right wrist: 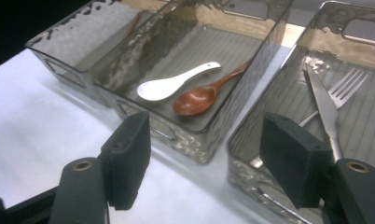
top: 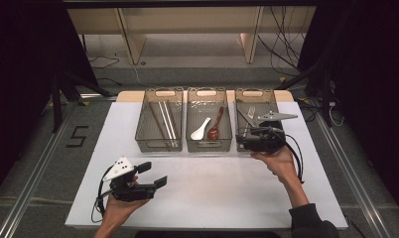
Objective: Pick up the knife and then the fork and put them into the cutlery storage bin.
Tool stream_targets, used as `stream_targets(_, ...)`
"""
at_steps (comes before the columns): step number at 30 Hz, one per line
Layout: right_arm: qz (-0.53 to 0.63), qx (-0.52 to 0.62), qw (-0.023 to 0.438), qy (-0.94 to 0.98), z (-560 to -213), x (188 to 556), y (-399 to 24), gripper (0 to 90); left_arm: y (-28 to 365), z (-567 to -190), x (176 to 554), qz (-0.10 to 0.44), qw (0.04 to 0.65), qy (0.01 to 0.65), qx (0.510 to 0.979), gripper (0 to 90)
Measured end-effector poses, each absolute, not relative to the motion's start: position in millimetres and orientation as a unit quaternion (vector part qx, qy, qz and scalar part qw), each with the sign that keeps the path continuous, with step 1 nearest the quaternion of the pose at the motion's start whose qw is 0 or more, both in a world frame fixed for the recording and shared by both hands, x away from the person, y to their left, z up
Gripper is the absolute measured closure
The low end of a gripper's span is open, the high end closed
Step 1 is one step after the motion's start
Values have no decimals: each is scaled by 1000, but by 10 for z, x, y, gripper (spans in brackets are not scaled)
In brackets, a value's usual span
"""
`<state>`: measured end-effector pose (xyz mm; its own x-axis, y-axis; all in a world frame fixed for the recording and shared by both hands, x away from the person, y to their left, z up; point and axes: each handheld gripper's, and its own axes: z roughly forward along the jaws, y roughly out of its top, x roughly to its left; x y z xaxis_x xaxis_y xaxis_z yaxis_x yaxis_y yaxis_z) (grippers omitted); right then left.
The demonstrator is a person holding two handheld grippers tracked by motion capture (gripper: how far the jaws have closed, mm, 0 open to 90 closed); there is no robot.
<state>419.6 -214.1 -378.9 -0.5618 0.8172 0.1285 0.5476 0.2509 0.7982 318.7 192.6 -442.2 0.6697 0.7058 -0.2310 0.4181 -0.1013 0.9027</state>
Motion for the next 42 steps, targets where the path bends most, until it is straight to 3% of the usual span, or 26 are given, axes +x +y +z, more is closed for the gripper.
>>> stream_targets(42,494,376,160,767,-4149,3529,-2105,288,1938,-4433,3176,129,546,387,732,171)
